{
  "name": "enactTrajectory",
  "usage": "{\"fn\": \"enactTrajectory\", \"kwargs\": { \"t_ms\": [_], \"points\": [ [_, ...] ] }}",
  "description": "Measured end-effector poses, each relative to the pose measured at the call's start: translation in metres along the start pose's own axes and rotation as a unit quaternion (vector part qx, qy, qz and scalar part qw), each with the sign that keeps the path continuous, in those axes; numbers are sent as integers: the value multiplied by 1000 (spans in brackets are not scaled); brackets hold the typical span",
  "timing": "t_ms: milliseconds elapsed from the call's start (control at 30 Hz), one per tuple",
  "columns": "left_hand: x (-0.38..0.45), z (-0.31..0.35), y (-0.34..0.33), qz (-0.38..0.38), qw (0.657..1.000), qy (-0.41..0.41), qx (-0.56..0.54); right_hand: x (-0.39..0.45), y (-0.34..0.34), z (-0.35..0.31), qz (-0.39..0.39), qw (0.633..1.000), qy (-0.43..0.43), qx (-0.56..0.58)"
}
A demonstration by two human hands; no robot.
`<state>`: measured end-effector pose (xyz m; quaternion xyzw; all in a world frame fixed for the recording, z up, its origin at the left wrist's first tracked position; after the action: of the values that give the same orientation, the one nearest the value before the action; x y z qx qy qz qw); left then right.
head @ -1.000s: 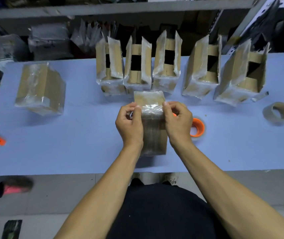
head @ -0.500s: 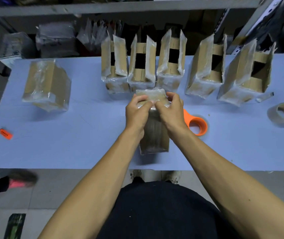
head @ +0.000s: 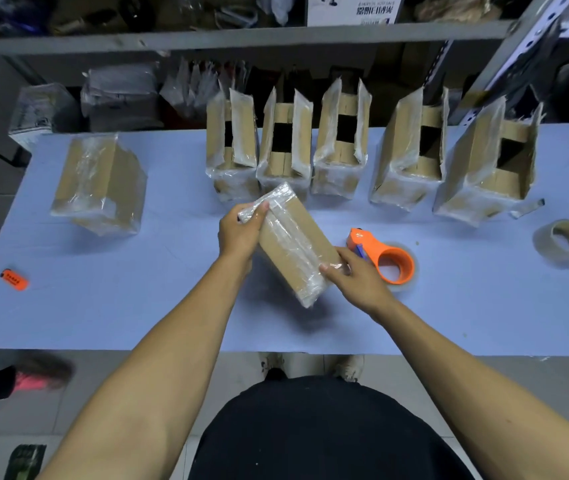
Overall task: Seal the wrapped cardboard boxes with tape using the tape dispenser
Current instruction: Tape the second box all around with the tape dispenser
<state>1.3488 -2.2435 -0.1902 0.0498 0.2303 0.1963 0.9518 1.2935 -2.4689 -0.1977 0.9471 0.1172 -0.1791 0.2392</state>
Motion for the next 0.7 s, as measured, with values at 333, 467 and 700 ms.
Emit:
{"fn": "enactTrajectory", "kwargs": {
  "t_ms": [333, 467, 700],
  "points": [
    [-75, -74, -40, -102, 992, 53, -47, 17, -14, 4, 72, 996, -23, -40],
    [-75, -63, -44, -66, 995, 54, -55, 19, -17, 9, 8, 996, -38, 80],
    [-80, -68, 18, -13, 998, 62, -30, -1, -74, -14, -104, 993, -7, 64]
  ]
}}
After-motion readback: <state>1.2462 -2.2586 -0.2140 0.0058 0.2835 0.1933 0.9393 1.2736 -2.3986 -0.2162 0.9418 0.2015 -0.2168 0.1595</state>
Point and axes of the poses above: each hand's wrist, its own x-axis towards the middle knuckle, its own y-axis out of the back of the hand, z = x × y, the point moved 3 cm from there along x, towards the middle knuckle, and after that the axes turned 2 degrees about x, right-handed, at the moved point
